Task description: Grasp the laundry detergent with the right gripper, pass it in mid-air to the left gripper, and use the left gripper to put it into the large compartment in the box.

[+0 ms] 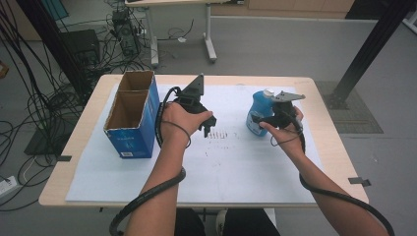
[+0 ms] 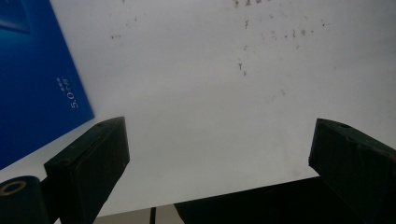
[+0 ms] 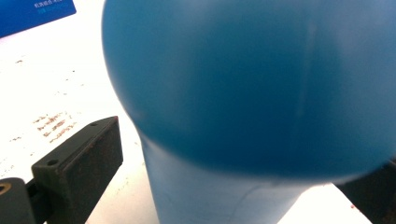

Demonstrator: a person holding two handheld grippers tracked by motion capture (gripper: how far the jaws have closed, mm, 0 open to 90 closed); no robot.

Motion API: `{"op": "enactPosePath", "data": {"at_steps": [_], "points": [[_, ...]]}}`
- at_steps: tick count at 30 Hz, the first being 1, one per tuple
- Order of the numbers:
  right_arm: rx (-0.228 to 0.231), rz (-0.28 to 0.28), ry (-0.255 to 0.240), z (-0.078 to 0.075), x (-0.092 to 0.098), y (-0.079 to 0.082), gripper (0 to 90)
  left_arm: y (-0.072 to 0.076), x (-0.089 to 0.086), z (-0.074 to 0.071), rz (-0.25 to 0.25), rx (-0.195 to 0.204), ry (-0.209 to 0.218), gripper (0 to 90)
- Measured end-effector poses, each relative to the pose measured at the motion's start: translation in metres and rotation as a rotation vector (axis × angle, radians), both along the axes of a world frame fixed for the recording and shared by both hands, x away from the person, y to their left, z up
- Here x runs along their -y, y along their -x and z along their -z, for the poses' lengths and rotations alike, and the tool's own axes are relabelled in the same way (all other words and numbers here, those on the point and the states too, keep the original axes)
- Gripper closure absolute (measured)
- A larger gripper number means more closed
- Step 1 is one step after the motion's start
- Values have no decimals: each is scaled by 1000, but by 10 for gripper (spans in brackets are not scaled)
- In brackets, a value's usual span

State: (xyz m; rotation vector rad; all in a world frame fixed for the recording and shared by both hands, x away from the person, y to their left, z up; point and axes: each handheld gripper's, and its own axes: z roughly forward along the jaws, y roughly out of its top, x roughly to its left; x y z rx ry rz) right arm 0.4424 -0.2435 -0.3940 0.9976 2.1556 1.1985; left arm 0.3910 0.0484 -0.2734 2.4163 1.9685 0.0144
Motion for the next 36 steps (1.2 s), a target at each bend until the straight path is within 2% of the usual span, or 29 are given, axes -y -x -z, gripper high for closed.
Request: {"op": "enactPosePath", "data": {"at_steps": [18,30,36], "points": [[14,-1,0,-1,-4,1,26,1,-2,-1,1,5,3,56],[12,20,-28,1,-2,0,173,1,-3,0,0,5,-5,56],[8,30,-21,3,-1,-1,221,1,-1,0,3,6,-7,56]]}}
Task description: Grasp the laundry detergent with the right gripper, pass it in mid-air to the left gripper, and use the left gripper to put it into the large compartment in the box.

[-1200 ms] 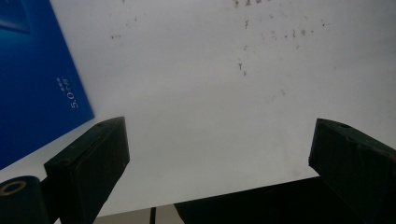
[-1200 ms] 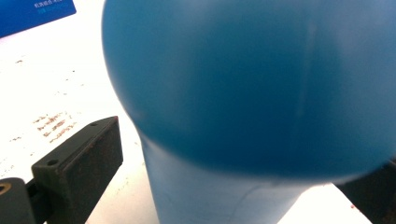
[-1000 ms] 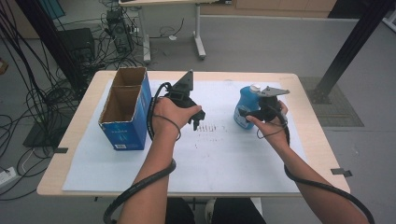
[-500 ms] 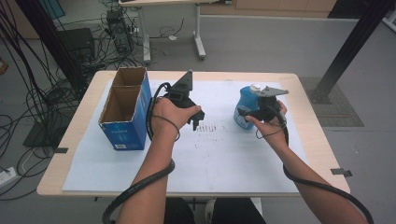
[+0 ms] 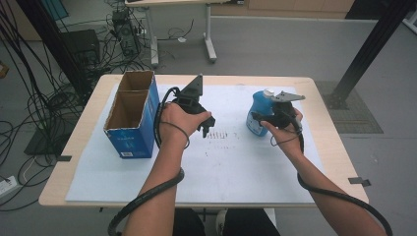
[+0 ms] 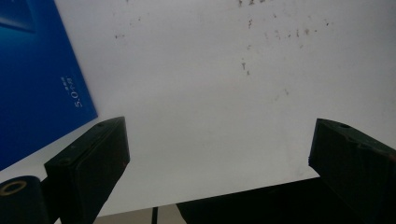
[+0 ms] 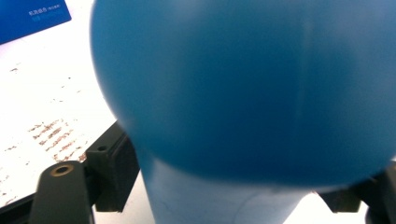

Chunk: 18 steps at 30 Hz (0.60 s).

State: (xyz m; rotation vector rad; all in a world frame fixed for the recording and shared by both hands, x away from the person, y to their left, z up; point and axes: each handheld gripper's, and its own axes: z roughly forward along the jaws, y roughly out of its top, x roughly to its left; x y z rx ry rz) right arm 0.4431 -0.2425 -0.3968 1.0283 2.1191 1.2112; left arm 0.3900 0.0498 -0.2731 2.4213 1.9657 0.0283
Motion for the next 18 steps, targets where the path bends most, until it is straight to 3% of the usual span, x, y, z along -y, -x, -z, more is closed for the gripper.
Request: {"op": "enactPosePath", "data": {"at_steps": [18], "points": [[-6,0,3,7,-3,-1,335,-1,0,2,7,-1,-4,57]]}}
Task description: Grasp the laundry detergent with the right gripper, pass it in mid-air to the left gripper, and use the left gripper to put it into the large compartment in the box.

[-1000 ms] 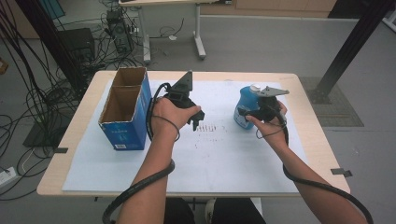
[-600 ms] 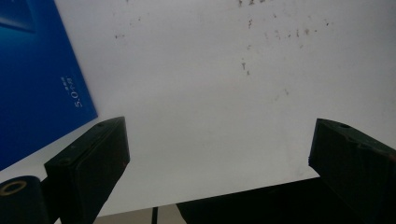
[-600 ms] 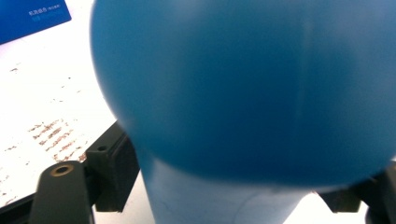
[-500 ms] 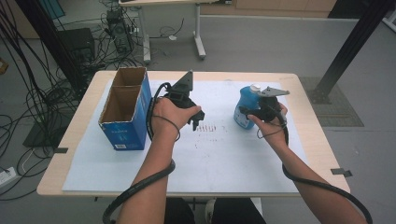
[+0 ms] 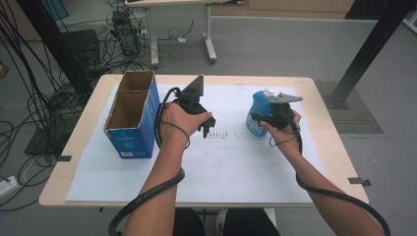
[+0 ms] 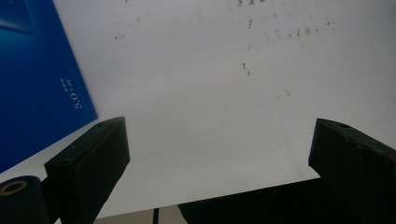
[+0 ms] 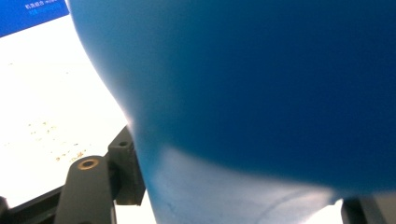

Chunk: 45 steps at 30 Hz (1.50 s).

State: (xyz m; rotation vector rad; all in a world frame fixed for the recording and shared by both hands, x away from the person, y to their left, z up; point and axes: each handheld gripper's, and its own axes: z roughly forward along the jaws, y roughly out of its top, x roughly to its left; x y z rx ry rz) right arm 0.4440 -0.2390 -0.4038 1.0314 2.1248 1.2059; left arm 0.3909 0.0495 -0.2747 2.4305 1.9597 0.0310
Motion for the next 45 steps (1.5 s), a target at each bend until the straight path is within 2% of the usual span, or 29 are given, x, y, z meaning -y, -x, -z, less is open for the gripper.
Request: {"op": "enactPosePath", "data": {"at_steps": [8,45], "points": [[3,-14,4,0,-1,-1,404,0,-1,-1,-3,7,0,58],[-5,-15,-28,2,0,-1,428,0,-1,-3,-8,22,-11,58]]}}
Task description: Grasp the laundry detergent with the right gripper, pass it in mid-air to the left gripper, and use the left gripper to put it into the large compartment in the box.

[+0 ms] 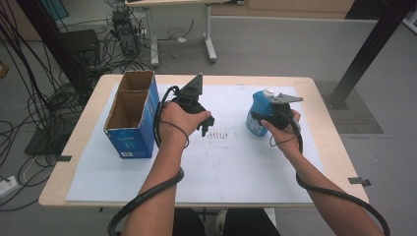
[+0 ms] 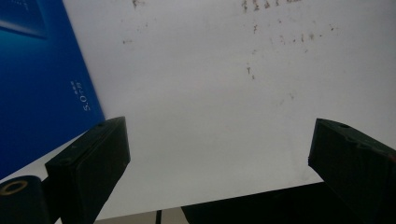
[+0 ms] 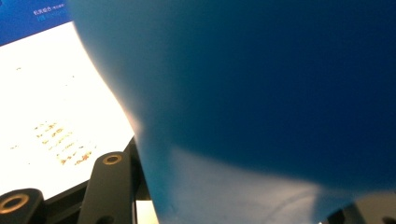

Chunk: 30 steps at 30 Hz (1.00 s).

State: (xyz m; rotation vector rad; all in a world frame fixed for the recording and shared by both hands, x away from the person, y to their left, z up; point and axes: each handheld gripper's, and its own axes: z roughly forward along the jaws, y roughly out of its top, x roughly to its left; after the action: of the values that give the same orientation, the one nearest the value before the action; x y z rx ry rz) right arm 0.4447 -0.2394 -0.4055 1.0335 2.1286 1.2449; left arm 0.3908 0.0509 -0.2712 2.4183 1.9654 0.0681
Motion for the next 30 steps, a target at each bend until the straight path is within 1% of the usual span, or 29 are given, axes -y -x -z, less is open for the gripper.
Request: {"op": "enactPosePath", "data": {"at_steps": [5,10,12,30], "points": [[2,-1,1,0,0,0,428,0,0,0,-1,7,-4,57],[2,-2,3,0,0,0,429,0,0,0,-2,6,-4,57],[2,-2,2,0,0,0,429,0,0,0,-4,5,3,57],[5,-3,0,0,1,0,431,1,0,-1,0,6,-6,57]]}}
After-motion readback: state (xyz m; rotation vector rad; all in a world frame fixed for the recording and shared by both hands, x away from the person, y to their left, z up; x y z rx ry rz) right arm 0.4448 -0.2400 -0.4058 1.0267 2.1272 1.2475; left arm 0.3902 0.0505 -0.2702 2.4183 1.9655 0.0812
